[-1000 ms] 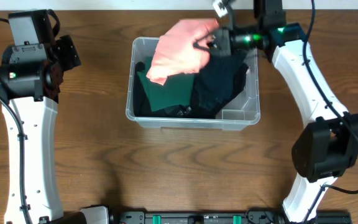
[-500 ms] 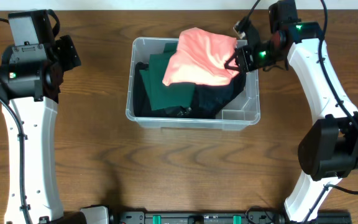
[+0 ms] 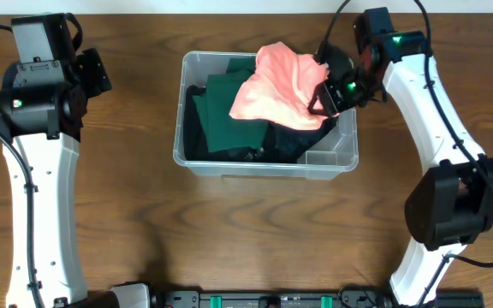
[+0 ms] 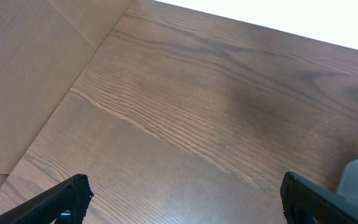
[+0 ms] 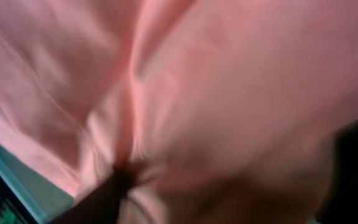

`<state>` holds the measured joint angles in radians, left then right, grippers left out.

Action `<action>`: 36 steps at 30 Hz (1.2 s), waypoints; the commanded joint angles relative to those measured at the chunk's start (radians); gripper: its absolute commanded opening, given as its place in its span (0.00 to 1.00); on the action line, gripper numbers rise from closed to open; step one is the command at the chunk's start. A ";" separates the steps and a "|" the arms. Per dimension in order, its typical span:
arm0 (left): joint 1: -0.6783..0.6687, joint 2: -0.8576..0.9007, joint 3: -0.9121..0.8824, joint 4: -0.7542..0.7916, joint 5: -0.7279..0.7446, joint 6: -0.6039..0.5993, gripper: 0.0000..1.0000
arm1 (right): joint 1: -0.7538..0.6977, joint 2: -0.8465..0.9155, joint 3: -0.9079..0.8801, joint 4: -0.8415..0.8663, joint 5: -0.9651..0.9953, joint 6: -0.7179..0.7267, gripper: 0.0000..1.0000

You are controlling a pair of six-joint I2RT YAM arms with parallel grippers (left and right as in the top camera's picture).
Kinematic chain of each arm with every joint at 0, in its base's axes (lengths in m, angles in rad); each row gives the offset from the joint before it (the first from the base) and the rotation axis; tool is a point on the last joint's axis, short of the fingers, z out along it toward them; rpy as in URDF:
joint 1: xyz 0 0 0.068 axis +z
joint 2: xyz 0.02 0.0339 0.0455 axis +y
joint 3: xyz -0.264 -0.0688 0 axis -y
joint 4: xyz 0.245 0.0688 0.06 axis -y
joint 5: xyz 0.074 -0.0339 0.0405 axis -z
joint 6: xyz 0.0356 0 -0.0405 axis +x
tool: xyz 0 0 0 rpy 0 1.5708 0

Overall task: Pack container
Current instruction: 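Lower the pink cloth into the bin and open the right gripper, then press the pink cloth down into the bin with the right gripper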

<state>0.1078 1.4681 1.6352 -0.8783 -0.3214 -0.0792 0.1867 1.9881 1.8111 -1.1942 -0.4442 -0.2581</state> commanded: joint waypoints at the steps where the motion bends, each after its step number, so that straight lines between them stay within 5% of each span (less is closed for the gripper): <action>1: 0.003 0.002 0.005 0.000 -0.013 -0.012 0.98 | 0.010 -0.055 0.014 0.018 0.021 -0.020 0.84; 3: 0.003 0.002 0.005 0.000 -0.013 -0.012 0.98 | 0.003 -0.103 0.027 0.034 0.021 -0.019 0.99; 12: 0.003 0.002 0.005 0.000 -0.013 -0.012 0.98 | 0.002 -0.285 0.037 0.174 0.005 0.039 0.99; 17: 0.003 0.002 0.005 0.000 -0.013 -0.012 0.98 | 0.068 -0.238 0.031 0.262 -0.009 0.108 0.39; 22: 0.003 0.002 0.005 0.000 -0.013 -0.012 0.98 | 0.150 -0.114 0.031 0.375 -0.008 0.183 0.15; 29: 0.003 0.002 0.005 0.000 -0.013 -0.012 0.98 | 0.232 0.093 0.031 0.432 0.024 0.183 0.01; 36: 0.003 0.002 0.005 0.000 -0.013 -0.012 0.98 | 0.247 0.241 0.031 0.289 0.037 0.171 0.01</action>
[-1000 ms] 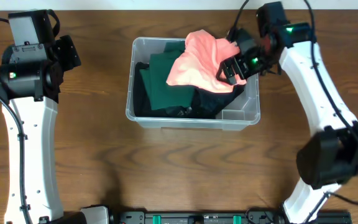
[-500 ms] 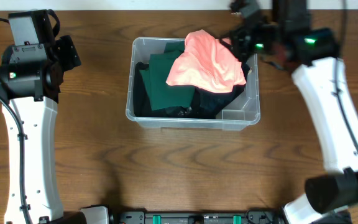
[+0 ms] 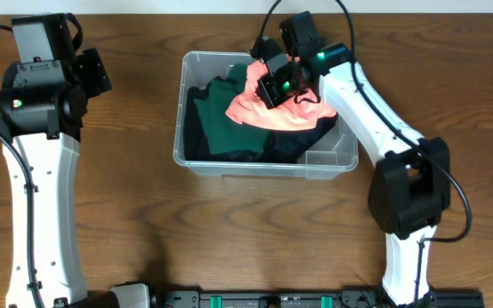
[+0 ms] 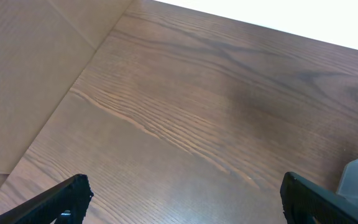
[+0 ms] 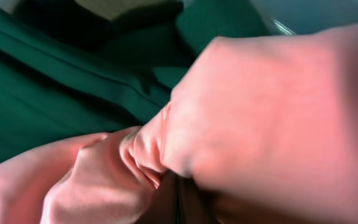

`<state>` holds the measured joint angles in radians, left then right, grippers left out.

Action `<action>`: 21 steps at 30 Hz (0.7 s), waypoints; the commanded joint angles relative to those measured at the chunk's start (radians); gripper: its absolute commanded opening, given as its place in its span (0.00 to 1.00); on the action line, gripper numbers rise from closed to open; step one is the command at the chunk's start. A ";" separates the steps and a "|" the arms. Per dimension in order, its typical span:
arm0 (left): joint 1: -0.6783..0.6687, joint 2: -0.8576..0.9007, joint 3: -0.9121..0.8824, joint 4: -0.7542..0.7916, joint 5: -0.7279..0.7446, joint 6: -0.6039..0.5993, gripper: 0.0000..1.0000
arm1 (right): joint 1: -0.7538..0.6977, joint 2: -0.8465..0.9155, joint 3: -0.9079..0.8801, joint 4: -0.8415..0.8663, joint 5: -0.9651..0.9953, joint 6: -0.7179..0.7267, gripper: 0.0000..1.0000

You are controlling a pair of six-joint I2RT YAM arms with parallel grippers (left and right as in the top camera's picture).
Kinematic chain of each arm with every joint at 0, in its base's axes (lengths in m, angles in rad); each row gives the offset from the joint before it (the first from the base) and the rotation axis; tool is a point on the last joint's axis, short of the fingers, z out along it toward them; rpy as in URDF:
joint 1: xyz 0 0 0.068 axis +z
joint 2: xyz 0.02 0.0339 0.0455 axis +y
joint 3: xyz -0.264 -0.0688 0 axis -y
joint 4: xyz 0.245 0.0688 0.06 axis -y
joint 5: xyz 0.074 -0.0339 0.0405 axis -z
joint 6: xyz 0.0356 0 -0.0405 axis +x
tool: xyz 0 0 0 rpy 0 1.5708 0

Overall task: Pack container
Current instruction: 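Press the pink cloth down into the bin with the right gripper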

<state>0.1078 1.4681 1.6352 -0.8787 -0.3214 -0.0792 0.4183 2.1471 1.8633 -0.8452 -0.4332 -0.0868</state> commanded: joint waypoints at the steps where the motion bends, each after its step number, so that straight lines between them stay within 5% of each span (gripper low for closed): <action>1: 0.003 0.002 0.005 0.000 -0.013 -0.012 0.98 | 0.014 0.093 -0.022 -0.069 0.032 0.000 0.01; 9: 0.003 0.002 0.005 0.000 -0.013 -0.012 0.98 | 0.009 0.042 -0.018 -0.077 0.034 0.000 0.02; 16: 0.003 0.002 0.005 0.000 -0.013 -0.012 0.98 | 0.008 -0.114 -0.018 -0.033 0.034 -0.008 0.18; 21: 0.003 0.002 0.005 0.000 -0.013 -0.012 0.98 | 0.022 -0.131 -0.022 -0.051 0.033 -0.009 0.13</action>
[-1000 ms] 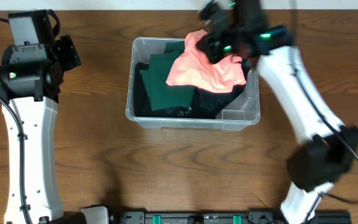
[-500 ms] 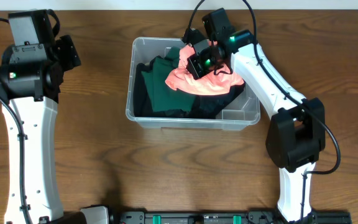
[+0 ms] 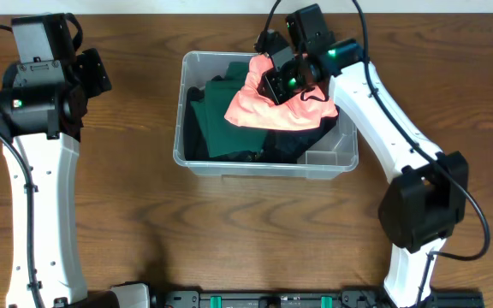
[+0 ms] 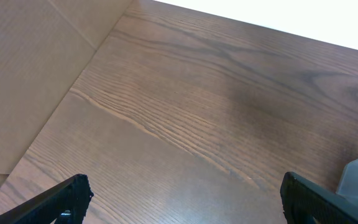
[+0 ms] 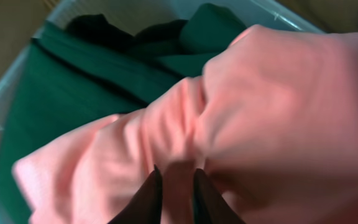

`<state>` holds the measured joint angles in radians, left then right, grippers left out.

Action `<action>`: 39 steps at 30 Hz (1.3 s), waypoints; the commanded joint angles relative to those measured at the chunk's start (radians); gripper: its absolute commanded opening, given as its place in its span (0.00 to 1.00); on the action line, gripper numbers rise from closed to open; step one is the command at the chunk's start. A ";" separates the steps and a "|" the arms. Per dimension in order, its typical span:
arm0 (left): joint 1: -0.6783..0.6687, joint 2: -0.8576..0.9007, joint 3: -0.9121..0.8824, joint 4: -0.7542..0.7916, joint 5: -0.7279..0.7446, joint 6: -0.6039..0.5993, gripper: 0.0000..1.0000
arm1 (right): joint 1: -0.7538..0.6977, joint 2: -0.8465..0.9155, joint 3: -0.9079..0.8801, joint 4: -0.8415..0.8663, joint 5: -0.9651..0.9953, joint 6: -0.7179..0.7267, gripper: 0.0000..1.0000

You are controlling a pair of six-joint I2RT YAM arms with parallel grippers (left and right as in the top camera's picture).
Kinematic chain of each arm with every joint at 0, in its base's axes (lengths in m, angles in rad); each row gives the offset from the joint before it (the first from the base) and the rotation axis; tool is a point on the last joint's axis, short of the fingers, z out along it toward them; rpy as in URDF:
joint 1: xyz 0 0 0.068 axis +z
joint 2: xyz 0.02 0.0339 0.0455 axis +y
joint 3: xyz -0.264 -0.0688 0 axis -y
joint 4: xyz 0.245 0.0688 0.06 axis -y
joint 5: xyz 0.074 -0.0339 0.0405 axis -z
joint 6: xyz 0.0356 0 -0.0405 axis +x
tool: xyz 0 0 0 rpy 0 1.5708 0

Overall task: Pack container
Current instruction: 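Press the pink cloth down into the bin with the right gripper, then push the pink cloth's right side flat inside the bin with the right gripper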

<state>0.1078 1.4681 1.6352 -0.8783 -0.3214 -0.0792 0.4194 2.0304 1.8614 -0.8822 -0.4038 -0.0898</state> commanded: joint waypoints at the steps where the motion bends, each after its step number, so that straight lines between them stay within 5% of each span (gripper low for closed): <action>1: 0.003 0.002 0.005 0.000 -0.013 -0.012 0.98 | 0.032 -0.008 -0.030 -0.019 -0.001 -0.022 0.10; 17: 0.003 0.002 0.005 0.000 -0.013 -0.012 0.98 | 0.140 0.042 -0.210 0.056 0.011 -0.045 0.01; 29: 0.003 0.002 0.005 0.000 -0.013 -0.012 0.98 | -0.055 -0.240 -0.154 0.157 0.016 -0.018 0.08; 39: 0.003 0.002 0.005 0.000 -0.013 -0.012 0.98 | -0.175 -0.175 -0.190 0.108 0.022 0.023 0.01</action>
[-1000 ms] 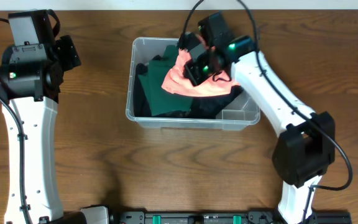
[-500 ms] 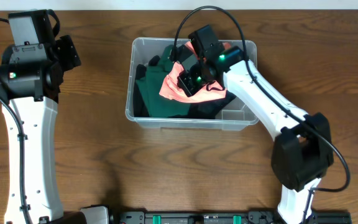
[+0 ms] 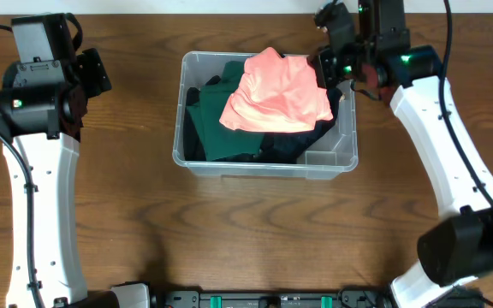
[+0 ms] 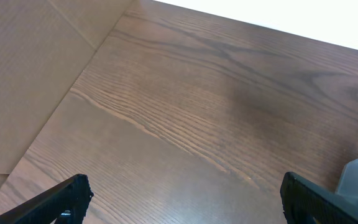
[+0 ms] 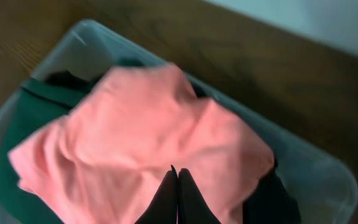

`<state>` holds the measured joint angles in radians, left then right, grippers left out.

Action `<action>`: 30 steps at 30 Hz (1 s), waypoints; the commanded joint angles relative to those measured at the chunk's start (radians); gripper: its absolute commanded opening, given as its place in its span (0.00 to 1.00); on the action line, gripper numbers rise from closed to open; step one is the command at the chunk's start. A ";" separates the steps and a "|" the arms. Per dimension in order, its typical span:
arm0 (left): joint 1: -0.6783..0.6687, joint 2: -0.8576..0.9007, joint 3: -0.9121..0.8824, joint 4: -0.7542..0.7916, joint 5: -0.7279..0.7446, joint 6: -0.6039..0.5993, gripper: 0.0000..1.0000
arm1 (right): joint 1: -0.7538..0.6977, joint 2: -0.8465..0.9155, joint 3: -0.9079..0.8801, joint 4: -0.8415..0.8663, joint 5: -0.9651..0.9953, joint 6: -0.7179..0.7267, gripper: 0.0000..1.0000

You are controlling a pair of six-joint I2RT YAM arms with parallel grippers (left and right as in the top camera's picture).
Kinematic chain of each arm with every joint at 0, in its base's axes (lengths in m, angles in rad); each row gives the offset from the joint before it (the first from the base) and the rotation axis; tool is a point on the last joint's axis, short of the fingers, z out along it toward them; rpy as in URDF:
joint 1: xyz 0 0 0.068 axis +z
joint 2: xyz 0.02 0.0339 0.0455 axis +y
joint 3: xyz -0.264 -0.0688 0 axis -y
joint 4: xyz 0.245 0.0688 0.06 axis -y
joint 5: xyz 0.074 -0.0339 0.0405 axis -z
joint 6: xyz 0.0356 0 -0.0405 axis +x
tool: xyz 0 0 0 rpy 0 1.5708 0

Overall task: Pack container
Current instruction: 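Push the pink cloth's right side flat inside the bin with the right gripper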

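Observation:
A clear plastic container (image 3: 264, 167) sits mid-table, holding dark green clothing (image 3: 208, 120), black fabric (image 3: 298, 141) and a pink garment (image 3: 274, 92) lying on top. In the right wrist view the pink garment (image 5: 148, 137) spreads over the bin (image 5: 334, 180). My right gripper (image 5: 178, 171) hangs above it, shut with nothing between the fingers, near the bin's back right corner (image 3: 332, 64). My left gripper (image 4: 185, 199) stands open over bare wood at the far left, its fingertips (image 4: 73, 186) wide apart.
The brown wooden table (image 3: 246, 231) surrounds the bin. A small moulded compartment (image 3: 328, 158) shows at the bin's front right corner. The bin's corner peeks into the left wrist view.
My right gripper has lifted off the pink garment and moved back to the right, above the bin's far right corner. The garment now lies spread on the pile. The left arm is unchanged.
My right gripper first held the pink garment raised over the bin's right side. Then it was down in the bin's back middle, pressed into the pink cloth. Now it is shut and clear of the garment, which rests on the green and black clothes.

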<state>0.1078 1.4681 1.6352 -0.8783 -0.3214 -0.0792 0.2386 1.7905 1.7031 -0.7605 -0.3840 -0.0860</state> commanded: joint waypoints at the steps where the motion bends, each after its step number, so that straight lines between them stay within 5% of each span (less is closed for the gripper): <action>1: 0.003 0.002 0.005 0.000 -0.013 -0.012 0.98 | 0.011 0.085 -0.044 -0.015 0.011 0.019 0.01; 13: 0.003 0.002 0.005 0.000 -0.013 -0.012 0.98 | 0.037 0.270 -0.135 -0.070 0.047 0.056 0.01; 20: 0.003 0.002 0.005 0.000 -0.013 -0.012 0.98 | 0.037 0.158 -0.108 -0.060 0.005 0.056 0.01; 30: 0.003 0.002 0.005 0.000 -0.013 -0.012 0.98 | 0.090 -0.021 -0.106 0.208 -0.129 0.056 0.01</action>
<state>0.1078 1.4681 1.6352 -0.8787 -0.3214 -0.0792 0.2886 1.7893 1.5932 -0.5755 -0.4679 -0.0341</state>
